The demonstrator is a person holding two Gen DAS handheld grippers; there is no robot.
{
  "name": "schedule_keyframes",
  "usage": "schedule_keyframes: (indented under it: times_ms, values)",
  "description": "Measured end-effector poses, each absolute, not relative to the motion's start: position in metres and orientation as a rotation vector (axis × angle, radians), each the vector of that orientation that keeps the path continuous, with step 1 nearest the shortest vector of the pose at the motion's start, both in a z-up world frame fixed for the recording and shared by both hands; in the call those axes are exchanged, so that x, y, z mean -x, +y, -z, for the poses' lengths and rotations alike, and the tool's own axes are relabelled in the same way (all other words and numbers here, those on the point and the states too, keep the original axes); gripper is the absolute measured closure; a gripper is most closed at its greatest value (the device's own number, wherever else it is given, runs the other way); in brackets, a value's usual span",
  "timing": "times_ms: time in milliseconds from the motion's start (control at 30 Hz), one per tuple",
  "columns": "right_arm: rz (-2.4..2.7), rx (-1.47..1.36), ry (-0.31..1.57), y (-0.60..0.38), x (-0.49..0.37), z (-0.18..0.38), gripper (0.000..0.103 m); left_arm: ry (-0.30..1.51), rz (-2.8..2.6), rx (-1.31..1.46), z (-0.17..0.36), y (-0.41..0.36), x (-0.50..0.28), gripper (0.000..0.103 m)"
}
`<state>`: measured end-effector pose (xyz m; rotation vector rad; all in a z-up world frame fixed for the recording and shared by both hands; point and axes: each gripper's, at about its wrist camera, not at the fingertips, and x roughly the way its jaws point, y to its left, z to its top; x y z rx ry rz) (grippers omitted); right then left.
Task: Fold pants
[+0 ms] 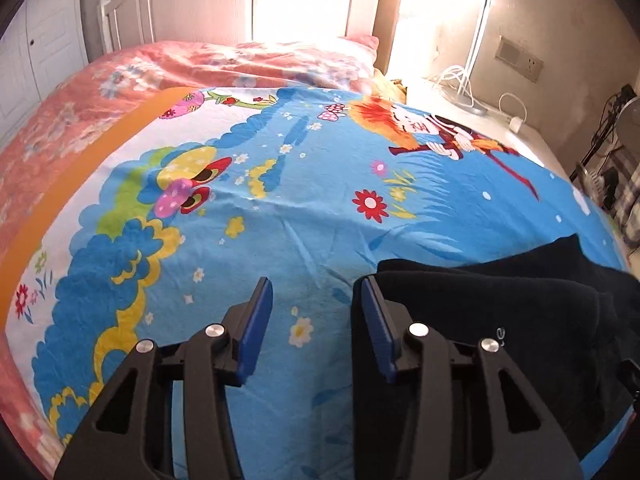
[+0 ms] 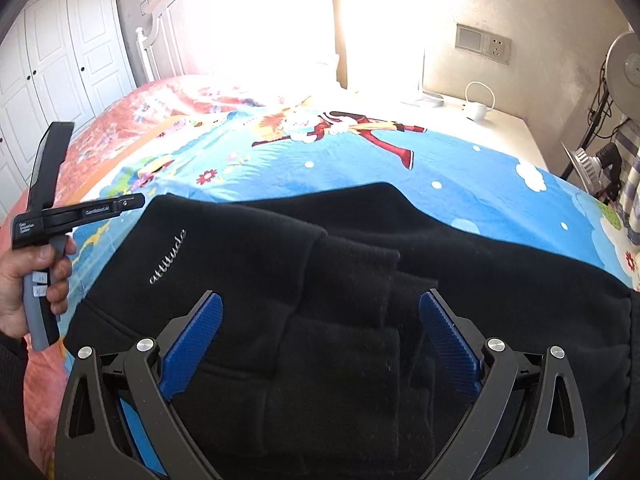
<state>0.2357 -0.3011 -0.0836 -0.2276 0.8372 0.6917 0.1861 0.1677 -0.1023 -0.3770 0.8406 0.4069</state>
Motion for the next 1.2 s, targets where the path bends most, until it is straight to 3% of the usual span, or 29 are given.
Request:
schedule_keyframes:
  times_ms: [167, 233, 433, 533, 600, 667, 867, 1033, 1200]
  values:
    - [-0.693, 0.266, 0.938, -0.271, -0.281, 0.102, 0.026, 0.745, -0.274, 0.441, 0.083, 0.155, -0.147, 0.056]
    - [-0.620, 0.328, 0.975, -0.263, -0.297, 0.119, 0.027, 0.736, -0.261, 0.511, 0.087, 0.156, -0.133, 0.056]
    - [-0.599, 0.320, 0.971, -0.268, -0.300, 0.134, 0.026, 0.702, -0.198, 0.699, 0.109, 0.145, -0.094, 0.056]
    - [-0.598, 0.320, 0.971, -0.268, -0.303, 0.135, 0.025, 0.716, -0.148, 0.761, 0.122, 0.126, -0.072, 0.048]
    - [-0.593, 0.323, 0.968, -0.268, -0.304, 0.135, 0.021, 0.730, -0.106, 0.760, 0.129, 0.109, -0.059, 0.048]
    - [-0.579, 0.330, 0.958, -0.267, -0.303, 0.136, 0.018, 0.759, -0.130, 0.638, 0.135, 0.089, -0.052, 0.056]
    - [-0.548, 0.313, 0.931, -0.273, -0.296, 0.127, 0.015, 0.757, -0.099, 0.591, 0.150, 0.089, -0.046, 0.054]
    - [-0.630, 0.231, 0.792, -0.283, -0.232, 0.087, 0.009, 0.744, -0.106, 0.602, 0.154, 0.092, -0.047, 0.050]
    - [-0.629, 0.290, 0.735, -0.275, -0.183, 0.092, 0.009, 0.729, -0.118, 0.597, 0.154, 0.090, -0.045, 0.049]
